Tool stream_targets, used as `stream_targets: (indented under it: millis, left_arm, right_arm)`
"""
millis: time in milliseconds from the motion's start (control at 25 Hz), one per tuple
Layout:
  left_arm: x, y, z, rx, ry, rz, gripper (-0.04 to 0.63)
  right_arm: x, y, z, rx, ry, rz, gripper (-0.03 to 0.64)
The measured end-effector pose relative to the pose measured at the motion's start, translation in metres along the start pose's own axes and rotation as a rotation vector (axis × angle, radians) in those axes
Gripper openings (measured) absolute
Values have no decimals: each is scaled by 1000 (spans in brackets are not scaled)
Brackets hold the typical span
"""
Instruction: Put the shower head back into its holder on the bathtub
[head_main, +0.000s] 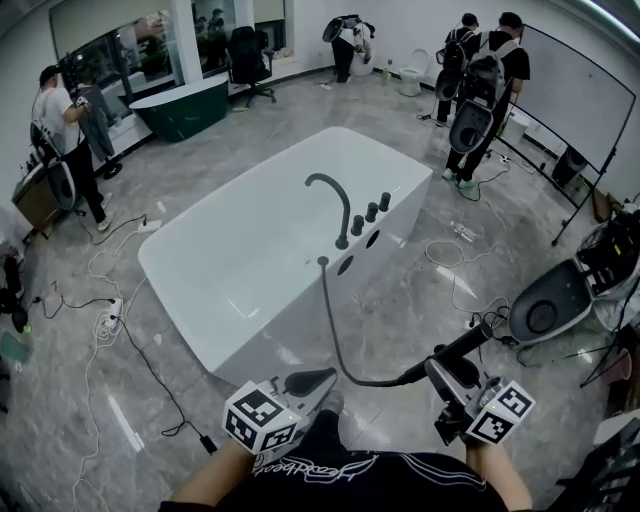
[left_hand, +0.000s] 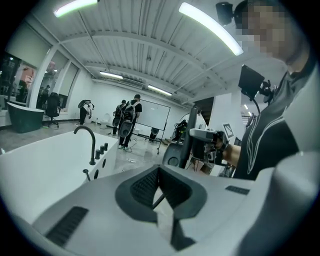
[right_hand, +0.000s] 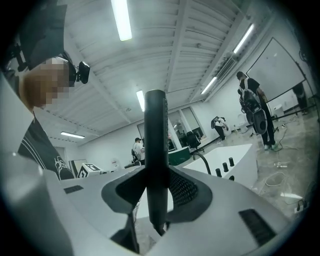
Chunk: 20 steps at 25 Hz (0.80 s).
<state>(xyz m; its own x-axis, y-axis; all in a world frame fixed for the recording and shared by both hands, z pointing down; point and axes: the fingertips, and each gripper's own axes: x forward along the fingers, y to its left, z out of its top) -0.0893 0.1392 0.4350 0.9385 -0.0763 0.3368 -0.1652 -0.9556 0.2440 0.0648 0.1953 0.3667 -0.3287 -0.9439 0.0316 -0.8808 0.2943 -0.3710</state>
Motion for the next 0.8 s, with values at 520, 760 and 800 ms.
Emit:
stream_targets:
  millis: [520, 760, 800]
  left_arm:
    - [84, 169, 34, -57, 79, -62, 6]
    - [126, 185, 25, -3, 146, -182, 145]
    - [133, 185, 23, 24, 162, -192, 162]
  right_arm:
    - [179, -99, 53, 141, -4, 51, 138]
    - [208, -122, 76, 161, -53, 58, 138]
    - [209, -124, 81, 163, -63, 58, 138]
